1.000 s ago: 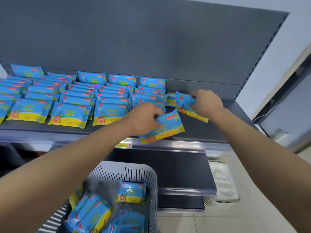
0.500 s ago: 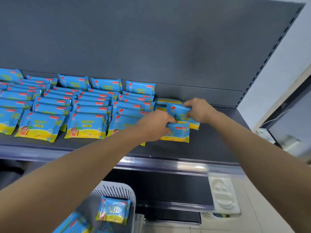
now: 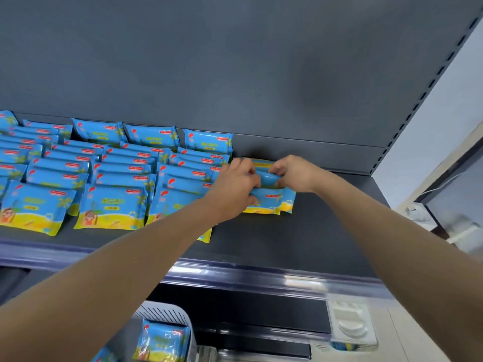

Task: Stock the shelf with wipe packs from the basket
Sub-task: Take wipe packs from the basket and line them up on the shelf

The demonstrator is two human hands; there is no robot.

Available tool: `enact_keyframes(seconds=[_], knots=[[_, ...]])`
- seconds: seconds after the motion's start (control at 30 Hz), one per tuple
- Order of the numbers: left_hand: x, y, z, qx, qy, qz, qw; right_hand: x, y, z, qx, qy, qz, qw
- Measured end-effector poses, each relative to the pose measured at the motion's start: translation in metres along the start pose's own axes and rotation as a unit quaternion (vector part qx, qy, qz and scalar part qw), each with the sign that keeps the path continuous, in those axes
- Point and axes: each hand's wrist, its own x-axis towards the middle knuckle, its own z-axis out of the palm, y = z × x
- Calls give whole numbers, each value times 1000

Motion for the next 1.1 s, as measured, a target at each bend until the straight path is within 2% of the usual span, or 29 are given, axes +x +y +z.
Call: enact_keyframes(seconds=[0.17,0.27,0.33,0.5,0.67,0.8,0.97,1.1], knots=[[12,-7,5,10,-45,-8,999,11,9,-5,90,-25,0,996],[16,-8,4,11,-51,-2,999,20,20,-7,212,-7,23,977],[14,-8,3,-11,-56,3,998,26,32,-5,233,12,17,972],[7,-11,-1,-85,-71,8,994,44,53,-1,146,-6,-32,989],[6,-15,-2,-21,-87,48,995,60,56,5,49,-41,-40,997],[5,-19,2,-32,-78,47,995,66,53,26,-25,-38,-79,996],[7,-21,6,-35,-62,46,996,77,53,33,-113,-61,-78,989],[8,-21,6,-28,-61,45,997,80,48,28,-171,-36,-92,980]])
